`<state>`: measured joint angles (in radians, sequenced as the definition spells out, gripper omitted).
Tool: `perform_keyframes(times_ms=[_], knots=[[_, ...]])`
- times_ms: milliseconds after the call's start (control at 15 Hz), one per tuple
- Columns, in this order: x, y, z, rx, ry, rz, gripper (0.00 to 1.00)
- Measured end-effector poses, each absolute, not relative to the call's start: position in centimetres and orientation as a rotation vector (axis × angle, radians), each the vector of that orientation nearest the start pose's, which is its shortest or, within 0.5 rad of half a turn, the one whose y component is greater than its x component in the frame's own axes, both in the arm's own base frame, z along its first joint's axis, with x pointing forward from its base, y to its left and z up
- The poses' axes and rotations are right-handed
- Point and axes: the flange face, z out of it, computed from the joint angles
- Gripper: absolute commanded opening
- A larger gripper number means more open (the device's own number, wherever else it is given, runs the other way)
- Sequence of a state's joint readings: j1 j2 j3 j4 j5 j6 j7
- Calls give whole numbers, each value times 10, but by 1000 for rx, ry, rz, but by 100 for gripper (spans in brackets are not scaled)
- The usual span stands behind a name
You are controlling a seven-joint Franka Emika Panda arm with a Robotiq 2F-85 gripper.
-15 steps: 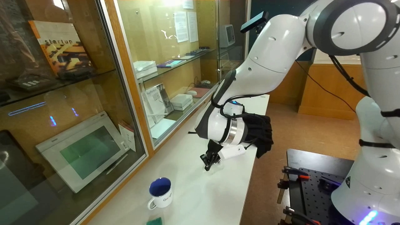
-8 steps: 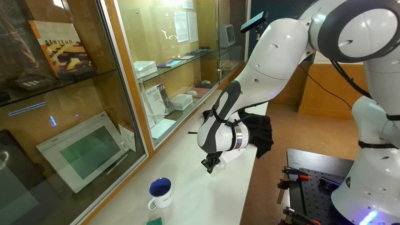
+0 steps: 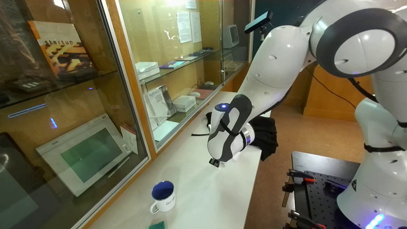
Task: Put the cup upright, then put the marker in the cup
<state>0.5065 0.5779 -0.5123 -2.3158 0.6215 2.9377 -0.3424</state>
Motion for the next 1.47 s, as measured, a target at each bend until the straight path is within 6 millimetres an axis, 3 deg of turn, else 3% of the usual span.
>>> perform_keyframes(times_ms=[200,533,800,1133,1200,1267,1467], knots=[[533,-52,149,-3361,18,-253,1],[562,-6,146,-3374,-392,-263,1],[573,15,136,-3288,-510,-265,1],[573,21,114,-3260,-559,-222,1],[573,21,110,-3266,-567,-215,28],[573,23,106,-3272,-572,-210,29],[574,26,101,-3289,-566,-206,51]])
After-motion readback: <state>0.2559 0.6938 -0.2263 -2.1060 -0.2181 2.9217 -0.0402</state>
